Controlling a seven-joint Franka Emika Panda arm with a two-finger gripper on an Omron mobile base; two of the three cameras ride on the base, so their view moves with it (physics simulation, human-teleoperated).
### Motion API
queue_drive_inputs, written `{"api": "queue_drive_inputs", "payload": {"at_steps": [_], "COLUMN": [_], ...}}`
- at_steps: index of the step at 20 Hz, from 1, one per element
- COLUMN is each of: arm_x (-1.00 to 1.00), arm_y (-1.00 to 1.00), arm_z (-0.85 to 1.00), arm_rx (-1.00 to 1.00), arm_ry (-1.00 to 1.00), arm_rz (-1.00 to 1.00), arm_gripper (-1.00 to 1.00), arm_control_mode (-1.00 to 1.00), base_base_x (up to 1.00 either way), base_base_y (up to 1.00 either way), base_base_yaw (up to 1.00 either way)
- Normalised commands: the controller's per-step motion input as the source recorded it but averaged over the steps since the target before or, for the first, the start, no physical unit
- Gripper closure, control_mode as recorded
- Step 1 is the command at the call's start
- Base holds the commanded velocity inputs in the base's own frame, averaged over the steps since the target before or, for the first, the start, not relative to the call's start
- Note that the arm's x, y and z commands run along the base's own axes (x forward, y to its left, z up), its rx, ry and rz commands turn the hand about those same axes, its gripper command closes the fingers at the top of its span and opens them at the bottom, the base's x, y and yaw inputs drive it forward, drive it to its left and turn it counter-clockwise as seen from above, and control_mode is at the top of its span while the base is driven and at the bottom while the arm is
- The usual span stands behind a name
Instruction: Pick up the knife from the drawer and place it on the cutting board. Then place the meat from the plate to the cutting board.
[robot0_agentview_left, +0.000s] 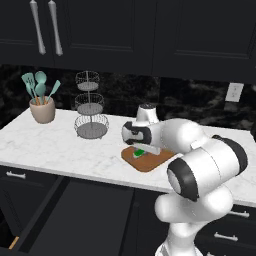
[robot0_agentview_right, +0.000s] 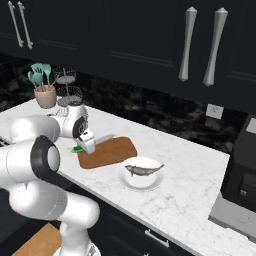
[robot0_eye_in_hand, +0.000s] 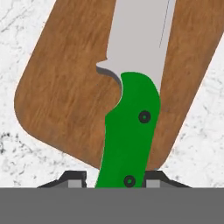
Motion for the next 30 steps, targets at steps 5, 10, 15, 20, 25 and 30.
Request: {"api": "queue_drive_inputs", "payload": {"at_steps": [5,10,15,20,25,30], "arm_x": [0.50,0.25,0.01,-0.01,-0.21,-0.36], "arm_y": [-0.22,0.00,0.00,-0.01,-0.09,-0.26], "arm_z": [-0.46,-0.36,-0.65,-0.35,0.00,0.39], "arm_rx": [0.00,0.00,0.00,0.00,0.01,0.01], "arm_ry": [0.02,0.00,0.00,-0.01,-0.11,-0.12], "arm_rz": [0.00,0.00,0.00,0.00,0.00,0.00], "arm_gripper": [1.00,1.00,1.00,-1.00,-1.00,-1.00], "arm_control_mode": [-1.00,-1.00,-1.00,-1.00,-1.00,-1.00], "base_base_x": [0.00,0.00,0.00,0.00,0.00,0.00], "base_base_y": [0.00,0.00,0.00,0.00,0.00,0.00], "base_base_yaw": [0.00,0.00,0.00,0.00,0.00,0.00]}}
